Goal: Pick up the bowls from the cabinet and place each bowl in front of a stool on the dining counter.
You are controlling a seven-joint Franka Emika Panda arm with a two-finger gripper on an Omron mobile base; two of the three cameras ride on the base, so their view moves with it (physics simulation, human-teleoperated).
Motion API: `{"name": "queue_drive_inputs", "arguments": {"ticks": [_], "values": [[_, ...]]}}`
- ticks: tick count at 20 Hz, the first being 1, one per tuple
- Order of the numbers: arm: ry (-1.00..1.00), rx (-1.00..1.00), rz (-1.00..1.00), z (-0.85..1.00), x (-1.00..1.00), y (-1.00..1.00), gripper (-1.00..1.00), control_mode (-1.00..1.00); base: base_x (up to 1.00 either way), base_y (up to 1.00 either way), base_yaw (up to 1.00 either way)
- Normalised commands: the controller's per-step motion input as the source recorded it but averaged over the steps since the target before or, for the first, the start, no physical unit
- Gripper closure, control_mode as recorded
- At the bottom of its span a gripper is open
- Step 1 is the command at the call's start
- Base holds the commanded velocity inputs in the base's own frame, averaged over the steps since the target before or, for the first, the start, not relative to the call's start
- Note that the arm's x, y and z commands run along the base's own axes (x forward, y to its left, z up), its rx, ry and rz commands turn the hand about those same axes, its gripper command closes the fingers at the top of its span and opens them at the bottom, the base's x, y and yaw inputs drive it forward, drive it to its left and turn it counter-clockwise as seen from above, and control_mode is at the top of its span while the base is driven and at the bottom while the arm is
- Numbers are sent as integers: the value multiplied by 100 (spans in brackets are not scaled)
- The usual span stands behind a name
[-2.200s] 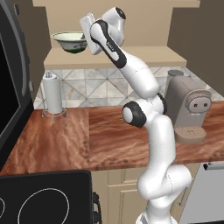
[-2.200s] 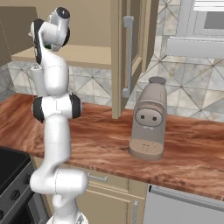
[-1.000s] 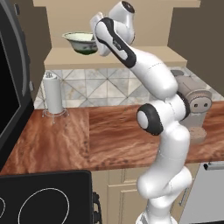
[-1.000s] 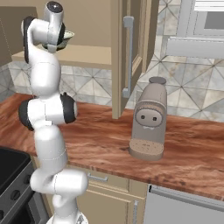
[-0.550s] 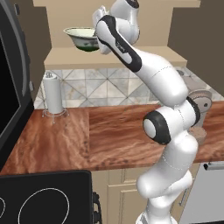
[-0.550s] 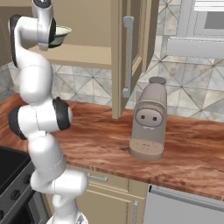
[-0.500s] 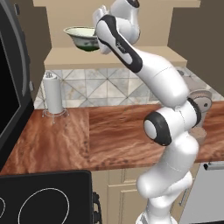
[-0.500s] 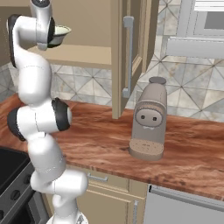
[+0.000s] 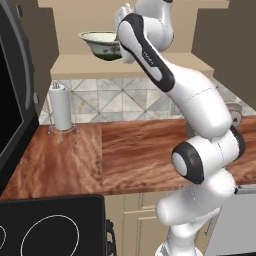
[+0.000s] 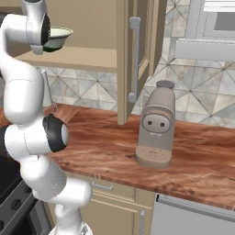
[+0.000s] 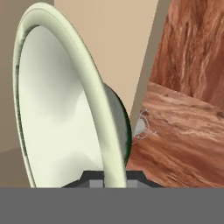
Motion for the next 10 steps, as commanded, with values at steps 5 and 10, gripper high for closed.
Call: {"name": "queue_drive_inputs", "arguments": {"ticks": [5,10], "values": [[0,0,0,0,-69,-31,100,-100,0,0,0],[0,0,0,0,-77,-36,100,-100,0,0,0]]}}
